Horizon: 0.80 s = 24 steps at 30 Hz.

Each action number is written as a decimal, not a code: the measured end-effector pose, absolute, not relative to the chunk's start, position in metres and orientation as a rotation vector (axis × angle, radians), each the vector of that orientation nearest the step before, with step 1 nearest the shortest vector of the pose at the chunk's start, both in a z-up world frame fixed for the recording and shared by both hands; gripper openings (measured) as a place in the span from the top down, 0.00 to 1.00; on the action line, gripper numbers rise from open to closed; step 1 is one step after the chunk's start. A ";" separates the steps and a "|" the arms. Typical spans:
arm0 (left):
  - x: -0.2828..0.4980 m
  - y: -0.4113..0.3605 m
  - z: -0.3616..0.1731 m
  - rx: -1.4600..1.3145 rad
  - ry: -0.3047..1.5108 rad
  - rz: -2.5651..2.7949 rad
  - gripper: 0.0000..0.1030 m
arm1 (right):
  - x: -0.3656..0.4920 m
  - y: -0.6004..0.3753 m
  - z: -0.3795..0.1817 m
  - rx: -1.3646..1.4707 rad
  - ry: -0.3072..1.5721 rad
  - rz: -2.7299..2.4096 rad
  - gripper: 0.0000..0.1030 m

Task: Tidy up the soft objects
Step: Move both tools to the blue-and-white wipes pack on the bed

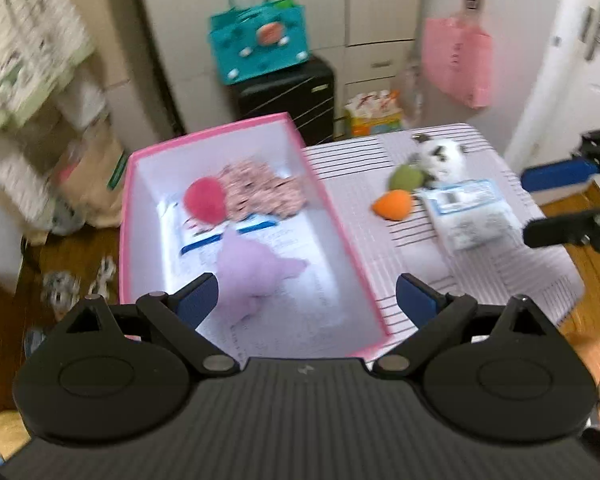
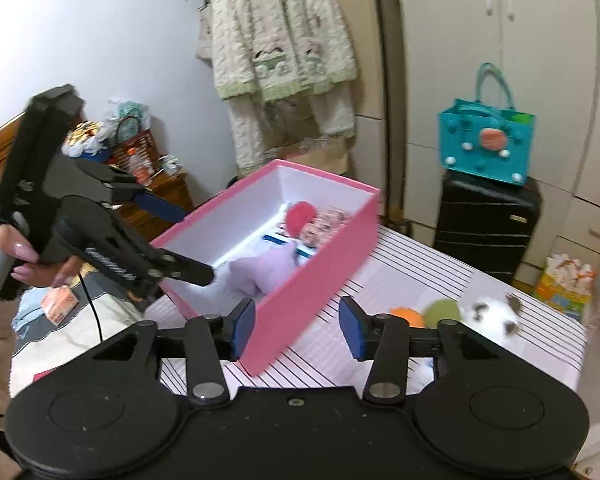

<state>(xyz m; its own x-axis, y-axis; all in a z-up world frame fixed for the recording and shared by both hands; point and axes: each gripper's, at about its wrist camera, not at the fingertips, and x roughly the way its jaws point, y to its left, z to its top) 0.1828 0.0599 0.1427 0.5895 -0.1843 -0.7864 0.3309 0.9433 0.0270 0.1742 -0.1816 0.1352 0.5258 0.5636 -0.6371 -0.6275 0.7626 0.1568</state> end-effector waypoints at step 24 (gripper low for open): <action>0.171 -0.073 0.100 0.059 0.818 -0.578 0.09 | 0.165 -0.313 0.071 0.048 0.559 0.480 0.37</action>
